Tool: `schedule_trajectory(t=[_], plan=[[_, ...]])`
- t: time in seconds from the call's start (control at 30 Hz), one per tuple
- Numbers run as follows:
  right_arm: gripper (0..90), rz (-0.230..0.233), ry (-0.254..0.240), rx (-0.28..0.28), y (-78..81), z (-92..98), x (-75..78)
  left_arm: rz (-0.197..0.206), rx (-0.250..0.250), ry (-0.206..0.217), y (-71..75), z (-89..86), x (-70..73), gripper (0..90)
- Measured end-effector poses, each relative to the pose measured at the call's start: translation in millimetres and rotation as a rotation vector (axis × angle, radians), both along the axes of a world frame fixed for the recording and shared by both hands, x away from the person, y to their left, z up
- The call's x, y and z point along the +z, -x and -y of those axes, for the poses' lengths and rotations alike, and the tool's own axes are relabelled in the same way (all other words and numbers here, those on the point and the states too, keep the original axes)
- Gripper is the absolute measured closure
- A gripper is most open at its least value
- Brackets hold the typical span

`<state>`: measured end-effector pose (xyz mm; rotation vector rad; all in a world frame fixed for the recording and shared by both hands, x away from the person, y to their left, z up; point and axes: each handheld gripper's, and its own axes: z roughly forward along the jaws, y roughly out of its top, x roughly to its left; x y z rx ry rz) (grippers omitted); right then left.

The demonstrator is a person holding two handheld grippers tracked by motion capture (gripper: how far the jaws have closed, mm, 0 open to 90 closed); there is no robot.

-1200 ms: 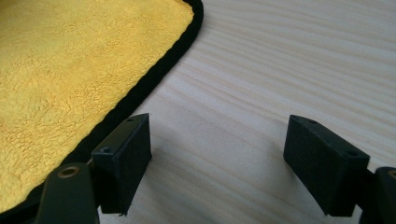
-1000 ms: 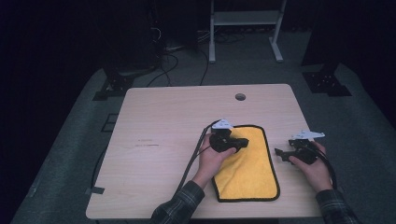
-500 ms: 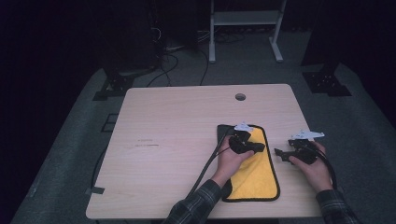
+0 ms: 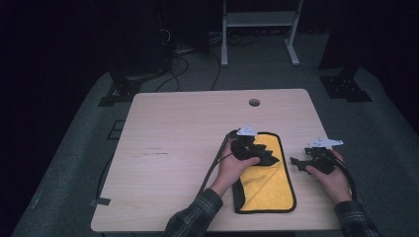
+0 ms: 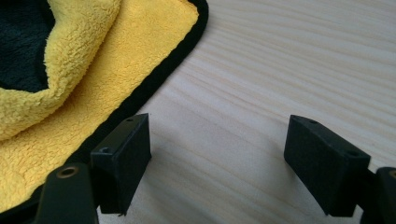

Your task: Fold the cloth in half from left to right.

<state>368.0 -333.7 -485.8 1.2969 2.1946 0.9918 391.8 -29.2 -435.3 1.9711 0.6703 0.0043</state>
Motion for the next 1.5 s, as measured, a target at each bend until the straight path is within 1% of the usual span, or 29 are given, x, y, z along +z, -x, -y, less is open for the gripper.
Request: schedule_trajectory(t=[0.03, 0.07, 0.1, 0.13, 0.17, 0.2, 0.23, 0.27, 0.3, 0.33, 0.37, 0.4, 0.43, 0.47, 0.5, 0.57, 0.67, 0.87, 0.93, 0.97, 1.03, 1.07, 1.1, 1.17, 1.2, 1.37, 1.4, 1.43, 1.5], plan=[[21.6, -0.001, 0.000, 0.000, 0.0, 0.0, 0.0, 0.000, 0.000, 0.000, 0.0, 0.0, 0.0, 57.6], [21.6, 0.000, 0.000, 0.000, 0.0, 0.0, 0.0, 0.023, 0.026, -0.025, 2.7, -16.8, -0.4, 56.8], [21.6, 0.000, 0.000, 0.000, 0.0, 0.0, 0.0, 0.030, 0.039, -0.040, 3.9, -24.8, -1.4, 55.9], [21.6, -0.001, 0.000, -0.001, 0.0, -0.1, 0.0, 0.032, 0.051, -0.052, 4.6, -32.5, -2.8, 55.9], [21.6, -0.001, 0.000, -0.001, 0.0, -0.1, 0.0, 0.032, 0.051, -0.052, 4.6, -32.5, -2.8, 55.7], [21.6, -0.001, 0.000, -0.003, 0.1, -0.3, 0.0, 0.036, 0.074, -0.074, 6.1, -46.2, -6.9, 55.1], [21.6, -0.001, 0.000, -0.003, 0.1, -0.3, 0.0, 0.036, 0.074, -0.074, 6.1, -46.2, -6.9, 54.7], [21.5, -0.001, 0.000, -0.005, 0.1, -0.5, 0.1, 0.036, 0.096, -0.100, 7.3, -57.3, -12.2, 54.1], [21.5, 0.001, 0.000, -0.005, 0.1, -0.5, 0.0, 0.033, 0.107, -0.110, 7.7, -61.9, -15.6, 53.4], [21.5, 0.001, 0.000, -0.006, 0.1, -0.6, 0.0, 0.033, 0.107, -0.110, 7.7, -61.9, -15.6, 53.1], [21.5, 0.001, 0.000, -0.006, 0.1, -0.6, 0.0, 0.030, 0.118, -0.124, 8.1, -66.2, -19.0, 53.1], [21.5, 0.000, 0.000, -0.006, 0.2, -0.7, 0.0, 0.023, 0.133, -0.145, 7.9, -72.6, -26.7, 52.8], [21.5, 0.000, 0.000, -0.006, 0.2, -0.7, 0.0, 0.023, 0.133, -0.145, 7.9, -72.6, -26.7, 53.0], [21.5, 0.000, 0.000, -0.006, 0.1, -0.7, 0.0, 0.010, 0.149, -0.155, 7.2, -76.8, -33.7, 53.1], [21.5, 0.000, 0.000, -0.006, 0.1, -0.7, 0.0, 0.010, 0.149, -0.155, 7.2, -76.8, -33.7, 53.0], [21.5, 0.001, 0.000, -0.006, 0.1, -0.7, 0.0, -0.004, 0.159, -0.172, 6.2, -78.3, -41.4, 52.7], [21.5, 0.001, 0.000, -0.006, 0.1, -0.7, 0.0, -0.007, 0.147, -0.175, 7.7, -75.9, -44.7, 52.1], [21.5, 0.000, 0.000, -0.006, 0.1, -0.7, 0.0, 0.001, 0.119, -0.158, 14.7, -66.5, -46.7, 53.9], [21.5, 0.000, 0.000, -0.006, 0.1, -0.7, 0.0, 0.017, 0.121, -0.170, 18.4, -64.3, -47.1, 61.3], [21.5, 0.000, 0.000, -0.006, 0.1, -0.7, 0.0, 0.017, 0.121, -0.170, 18.4, -64.3, -47.1, 65.1], [21.5, 0.000, 0.000, -0.006, 0.1, -0.7, 0.0, 0.017, 0.125, -0.176, 19.4, -65.6, -47.4, 79.1], [21.5, 0.000, 0.000, -0.006, 0.2, -0.7, 0.0, -0.002, 0.125, -0.157, 19.3, -68.0, -47.9, 83.3], [21.5, 0.001, 0.000, -0.006, 0.2, -0.7, 0.0, -0.002, 0.125, -0.157, 19.3, -68.0, -47.9, 85.2], [21.5, -0.001, -0.001, -0.005, 0.4, -0.8, 0.0, -0.009, 0.123, -0.152, 19.5, -70.3, -48.0, 86.6], [21.5, 0.000, -0.001, -0.005, 0.4, -0.9, 0.0, -0.033, 0.121, -0.140, 18.7, -75.1, -47.8, 86.7], [21.5, 0.000, -0.001, -0.004, 0.4, -0.8, 0.0, -0.039, 0.119, -0.144, 19.8, -89.1, -46.7, 86.8], [21.5, 0.000, -0.001, -0.004, 0.4, -0.8, 0.0, -0.039, 0.130, -0.150, 20.0, -97.1, -45.3, 86.8], [21.5, 0.000, -0.001, -0.004, 0.4, -0.8, 0.0, -0.039, 0.130, -0.150, 20.0, -97.1, -45.3, 86.8], [21.5, 0.000, -0.001, -0.005, 0.5, -0.9, 0.0, -0.034, 0.145, -0.154, 18.9, -105.1, -43.7, 86.8]])
